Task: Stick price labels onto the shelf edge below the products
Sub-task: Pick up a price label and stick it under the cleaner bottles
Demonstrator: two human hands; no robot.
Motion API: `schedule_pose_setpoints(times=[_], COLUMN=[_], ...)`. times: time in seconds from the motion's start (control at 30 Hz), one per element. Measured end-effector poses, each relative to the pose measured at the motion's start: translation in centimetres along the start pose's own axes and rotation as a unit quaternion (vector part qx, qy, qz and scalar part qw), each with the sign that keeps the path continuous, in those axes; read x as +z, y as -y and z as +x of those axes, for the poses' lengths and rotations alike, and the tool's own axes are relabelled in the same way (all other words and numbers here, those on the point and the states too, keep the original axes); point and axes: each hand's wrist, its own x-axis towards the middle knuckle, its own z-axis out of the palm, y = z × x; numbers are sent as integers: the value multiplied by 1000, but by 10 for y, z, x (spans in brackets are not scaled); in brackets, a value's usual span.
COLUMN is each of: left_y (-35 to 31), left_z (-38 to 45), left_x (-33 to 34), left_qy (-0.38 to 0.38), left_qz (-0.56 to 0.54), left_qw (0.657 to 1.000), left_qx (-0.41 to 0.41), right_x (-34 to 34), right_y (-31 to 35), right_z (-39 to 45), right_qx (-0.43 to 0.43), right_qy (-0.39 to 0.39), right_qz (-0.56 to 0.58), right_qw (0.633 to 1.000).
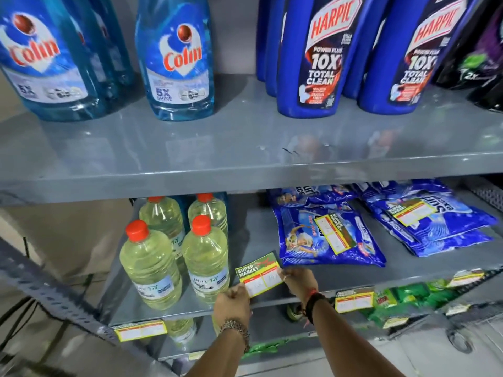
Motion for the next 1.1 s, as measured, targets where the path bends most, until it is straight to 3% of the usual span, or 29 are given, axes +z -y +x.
schedule_pose_setpoints(times=[0.07,0.2,0.27,0.47,0.8,0.93,1.1], left_y=[2,9,7,-15,-66,-75,-83], left_z=[-8,-26,-39,-66,-86,-84,-102], left_x=[-6,-27,-41,-79,-121,-132,-148], left_qy=[-3,9,31,129,127,93,91], left_qz=[-1,45,39,-112,-91,-89,-181], left_qw=[1000,995,990,966,934,929,919], left_qx=[26,92,132,194,321,348,338], right_x=[-1,-10,-18,-44,-70,-70,-64], right_y=[1,8,15,24,51,68,94], right_z=[-5,-24,-39,-82,-129,-139,-153], right_qx=[-21,-77,-74,-85,-161,-182,-216], right_qy=[28,-28,0,78,174,176,135], right_qz=[0,107,178,288,303,321,326], right_qw=[999,991,981,951,923,913,910])
